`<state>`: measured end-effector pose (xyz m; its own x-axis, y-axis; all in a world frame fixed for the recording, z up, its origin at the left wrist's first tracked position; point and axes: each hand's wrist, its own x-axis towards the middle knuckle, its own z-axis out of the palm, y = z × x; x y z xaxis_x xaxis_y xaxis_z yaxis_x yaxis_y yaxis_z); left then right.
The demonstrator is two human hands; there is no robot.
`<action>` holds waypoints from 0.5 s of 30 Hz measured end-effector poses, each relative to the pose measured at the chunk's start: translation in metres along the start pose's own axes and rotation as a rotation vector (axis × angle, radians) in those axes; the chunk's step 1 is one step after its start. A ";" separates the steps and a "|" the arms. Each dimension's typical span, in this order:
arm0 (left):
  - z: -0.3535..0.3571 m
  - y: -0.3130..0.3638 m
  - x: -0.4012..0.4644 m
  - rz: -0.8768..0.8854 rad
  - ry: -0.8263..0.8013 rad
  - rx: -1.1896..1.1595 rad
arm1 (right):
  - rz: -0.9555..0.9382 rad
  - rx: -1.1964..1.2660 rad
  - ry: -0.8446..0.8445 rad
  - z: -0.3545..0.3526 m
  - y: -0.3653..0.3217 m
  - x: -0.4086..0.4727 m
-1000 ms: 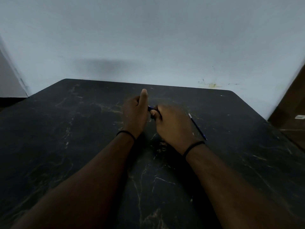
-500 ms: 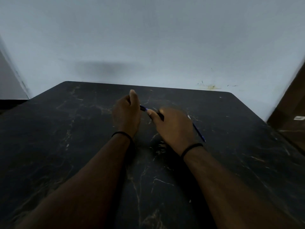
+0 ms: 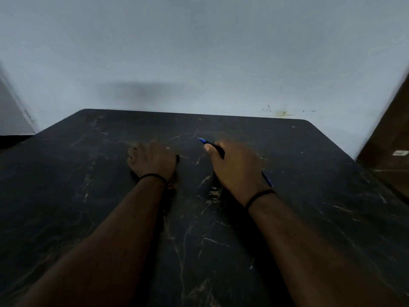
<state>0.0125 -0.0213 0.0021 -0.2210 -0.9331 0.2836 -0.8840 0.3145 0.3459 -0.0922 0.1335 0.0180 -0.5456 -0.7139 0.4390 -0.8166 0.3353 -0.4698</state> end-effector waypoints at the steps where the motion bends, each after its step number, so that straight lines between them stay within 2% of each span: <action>1: -0.001 0.001 -0.002 -0.009 0.018 -0.023 | -0.003 0.003 0.000 0.000 0.000 0.000; 4: -0.005 0.007 -0.004 0.026 0.196 -0.232 | -0.033 0.015 0.039 -0.001 -0.004 -0.001; 6: -0.008 0.015 -0.005 0.128 0.320 -0.515 | -0.066 0.046 0.042 -0.001 -0.007 -0.002; 9: -0.010 0.026 -0.015 0.272 0.266 -0.966 | -0.095 0.086 -0.007 -0.005 -0.012 -0.005; 12: -0.009 0.030 -0.024 0.385 0.209 -0.948 | -0.135 0.084 -0.020 -0.005 -0.014 -0.007; 15: -0.006 0.030 -0.021 0.309 0.174 -0.939 | -0.119 0.110 -0.008 -0.004 -0.014 -0.008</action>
<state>-0.0071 0.0089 0.0115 -0.2569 -0.7723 0.5810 -0.0984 0.6190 0.7792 -0.0768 0.1370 0.0235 -0.4440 -0.7499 0.4905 -0.8498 0.1789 -0.4958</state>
